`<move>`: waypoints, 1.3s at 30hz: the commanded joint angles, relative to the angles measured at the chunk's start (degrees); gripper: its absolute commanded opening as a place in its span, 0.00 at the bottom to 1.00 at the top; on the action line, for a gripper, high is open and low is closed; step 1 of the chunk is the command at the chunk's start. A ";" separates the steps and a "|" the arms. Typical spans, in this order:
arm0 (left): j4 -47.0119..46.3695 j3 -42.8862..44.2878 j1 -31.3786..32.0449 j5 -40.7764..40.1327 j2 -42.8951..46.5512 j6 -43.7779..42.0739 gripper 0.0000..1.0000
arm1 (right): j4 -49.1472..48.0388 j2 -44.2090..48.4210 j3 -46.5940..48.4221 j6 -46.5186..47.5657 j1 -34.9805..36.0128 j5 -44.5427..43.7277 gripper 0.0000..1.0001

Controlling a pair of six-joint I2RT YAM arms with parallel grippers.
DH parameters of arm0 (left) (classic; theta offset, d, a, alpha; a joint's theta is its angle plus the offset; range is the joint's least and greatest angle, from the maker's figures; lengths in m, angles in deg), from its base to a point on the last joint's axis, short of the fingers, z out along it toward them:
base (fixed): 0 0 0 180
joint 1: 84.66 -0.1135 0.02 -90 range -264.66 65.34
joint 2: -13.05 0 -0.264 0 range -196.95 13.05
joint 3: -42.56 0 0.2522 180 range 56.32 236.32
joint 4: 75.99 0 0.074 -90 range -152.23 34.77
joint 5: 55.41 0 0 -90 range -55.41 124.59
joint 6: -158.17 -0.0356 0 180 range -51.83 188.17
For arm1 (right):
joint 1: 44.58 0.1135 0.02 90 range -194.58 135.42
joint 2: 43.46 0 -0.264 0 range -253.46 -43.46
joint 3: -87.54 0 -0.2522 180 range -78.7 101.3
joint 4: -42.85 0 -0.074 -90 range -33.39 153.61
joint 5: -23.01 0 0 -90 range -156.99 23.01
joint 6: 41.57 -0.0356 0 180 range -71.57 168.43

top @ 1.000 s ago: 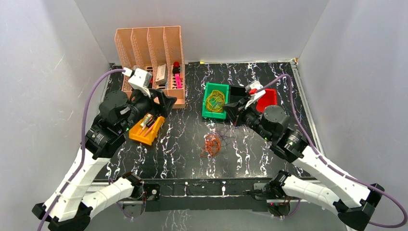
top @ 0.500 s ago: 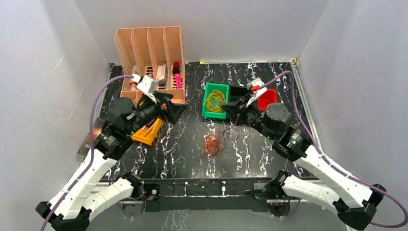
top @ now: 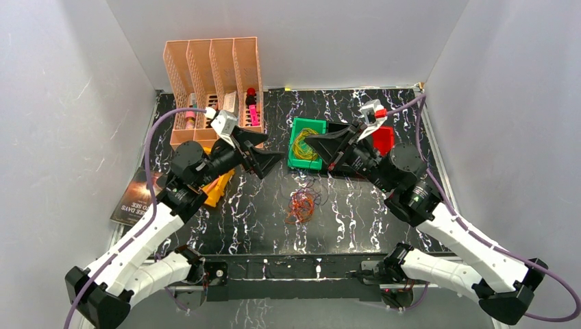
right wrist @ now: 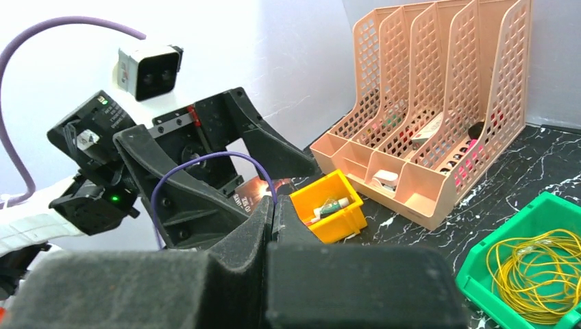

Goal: Untangle the cables

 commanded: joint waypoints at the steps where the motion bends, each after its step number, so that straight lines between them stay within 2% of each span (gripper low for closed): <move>1: -5.90 0.37 -0.15 -0.34 0.28 2.32 0.98 | -1.66 -0.31 3.85 -2.06 -0.17 -2.52 0.00; 6: -2.40 -1.40 -0.18 -9.39 6.67 0.17 0.98 | 11.53 -2.62 6.12 -5.61 -0.17 -21.84 0.00; 9: 1.32 -0.75 -0.17 -9.62 9.10 -0.81 0.98 | 17.37 -5.77 8.28 -6.05 -0.12 -26.34 0.00; 16: 2.43 2.14 0.29 -0.09 6.08 1.99 0.95 | 17.84 -9.47 8.50 -8.67 -0.14 -24.47 0.00; 21: -1.92 -0.41 4.37 -1.97 2.57 3.51 0.92 | 16.39 -11.34 9.23 -9.81 -0.13 -24.21 0.00; 28: -9.48 -2.67 12.28 -7.51 -3.61 1.07 0.91 | 13.98 -12.37 9.27 -11.75 -0.12 -20.53 0.00; 33: -16.08 -2.72 13.28 -6.50 -7.61 1.91 0.88 | 12.58 -12.35 8.16 -13.51 -0.13 -17.53 0.00; 39: -16.58 -2.17 13.35 -7.45 -10.76 0.83 0.82 | 11.22 -11.59 7.38 -15.07 -0.15 -15.37 0.00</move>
